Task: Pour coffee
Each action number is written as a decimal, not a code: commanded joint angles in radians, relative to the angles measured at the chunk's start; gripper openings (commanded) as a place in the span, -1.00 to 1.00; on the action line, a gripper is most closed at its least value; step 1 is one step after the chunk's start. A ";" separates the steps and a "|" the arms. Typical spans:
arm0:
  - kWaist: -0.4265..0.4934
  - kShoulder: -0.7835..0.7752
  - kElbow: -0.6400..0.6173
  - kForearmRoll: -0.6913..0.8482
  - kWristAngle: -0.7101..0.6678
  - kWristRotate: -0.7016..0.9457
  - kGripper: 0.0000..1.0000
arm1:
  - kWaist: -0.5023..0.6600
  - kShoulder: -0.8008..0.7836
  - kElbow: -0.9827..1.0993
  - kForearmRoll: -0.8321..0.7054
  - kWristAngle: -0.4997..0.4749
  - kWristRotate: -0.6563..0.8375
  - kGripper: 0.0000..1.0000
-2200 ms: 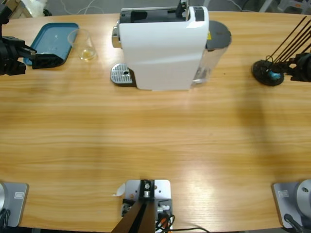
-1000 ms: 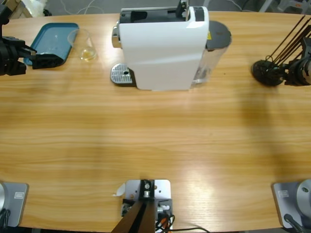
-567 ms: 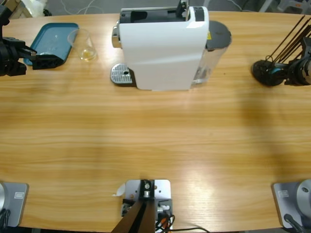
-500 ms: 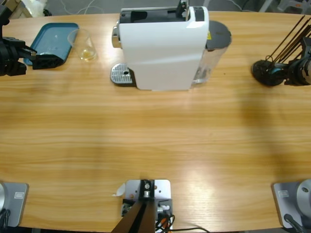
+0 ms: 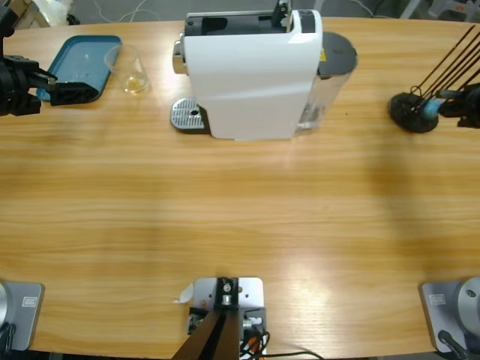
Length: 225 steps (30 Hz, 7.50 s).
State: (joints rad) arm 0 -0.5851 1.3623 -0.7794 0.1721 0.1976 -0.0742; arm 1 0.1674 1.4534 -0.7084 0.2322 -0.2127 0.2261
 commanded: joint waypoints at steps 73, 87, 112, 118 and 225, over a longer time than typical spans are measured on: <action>0.010 0.004 0.045 -0.020 -0.016 0.017 0.67 | 0.050 0.192 0.163 -0.357 -0.127 0.050 0.27; 0.010 0.006 0.048 -0.021 -0.023 0.017 0.67 | 0.049 0.206 0.164 -0.366 -0.136 0.050 0.23; 0.010 0.000 0.048 -0.022 -0.023 0.024 0.67 | 0.035 0.249 0.164 -0.372 -0.136 0.062 0.00; 0.010 0.004 0.048 -0.022 -0.025 0.024 0.67 | 0.036 0.238 0.165 -0.372 -0.143 0.062 -0.65; 0.002 0.000 0.061 -0.045 -0.089 0.013 0.66 | 0.671 -0.085 -1.020 0.747 0.472 -0.578 -1.00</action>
State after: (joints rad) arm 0 -0.5850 1.3613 -0.7539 0.1333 0.1249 -0.0632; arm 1 0.7685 1.2477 -1.6803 1.0052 0.0801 -0.3277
